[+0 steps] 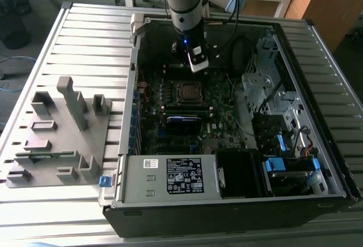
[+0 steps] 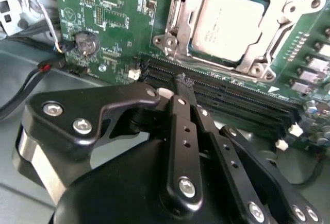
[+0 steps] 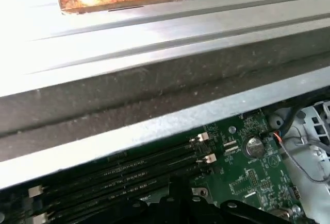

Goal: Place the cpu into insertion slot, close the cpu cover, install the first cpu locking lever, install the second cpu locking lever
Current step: 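Install the first cpu locking lever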

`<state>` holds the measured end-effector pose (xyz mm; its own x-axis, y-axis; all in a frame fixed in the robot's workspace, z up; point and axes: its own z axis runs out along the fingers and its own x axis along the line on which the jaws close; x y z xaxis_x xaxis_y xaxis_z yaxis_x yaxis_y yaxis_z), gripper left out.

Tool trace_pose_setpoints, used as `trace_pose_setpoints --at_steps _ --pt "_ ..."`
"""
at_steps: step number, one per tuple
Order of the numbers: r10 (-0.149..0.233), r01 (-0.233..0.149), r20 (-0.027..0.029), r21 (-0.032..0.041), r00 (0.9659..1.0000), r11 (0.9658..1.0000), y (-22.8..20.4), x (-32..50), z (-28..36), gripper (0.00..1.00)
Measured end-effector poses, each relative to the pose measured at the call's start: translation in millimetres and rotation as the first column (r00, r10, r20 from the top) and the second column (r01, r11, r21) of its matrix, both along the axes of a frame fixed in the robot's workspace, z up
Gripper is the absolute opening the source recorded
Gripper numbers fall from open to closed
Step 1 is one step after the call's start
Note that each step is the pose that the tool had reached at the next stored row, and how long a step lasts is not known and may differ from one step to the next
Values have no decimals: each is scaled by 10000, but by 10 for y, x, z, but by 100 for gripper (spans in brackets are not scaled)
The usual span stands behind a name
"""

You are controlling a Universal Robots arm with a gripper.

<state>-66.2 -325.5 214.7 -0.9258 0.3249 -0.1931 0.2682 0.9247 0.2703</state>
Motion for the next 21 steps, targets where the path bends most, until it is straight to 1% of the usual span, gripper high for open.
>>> trace_pose_setpoints --at_steps 1,2,4,5,9,10,11,14,16,17,18,21 --pt "-21 21 -43 -63 10000 10000 -2 0 4 11" --pt "-42 40 -86 -156 10000 9999 -4 0 6 11" --pt "-84 76 -150 -476 9999 9988 -5 0 7 11" --pt "-96 86 -175 -589 9998 9982 -6 0 7 11" --pt "-98 87 -182 -598 9998 9982 -7 0 7 11" --pt "-97 83 -231 -597 9997 9982 -7 1 6 11" --pt "-98 75 -375 -599 9992 9982 -7 5 5 11" --pt "-98 43 -914 -606 9958 9982 -7 36 3 11" --pt "-98 20 -1270 -618 9919 9981 -7 60 3 11" --pt "-100 9 -1461 -624 9892 9980 -7 67 2 11" --pt "-101 6 -1516 -626 9884 9980 -7 67 2 11" --pt "-101 1 -1581 -626 9874 9980 -7 67 2 11"
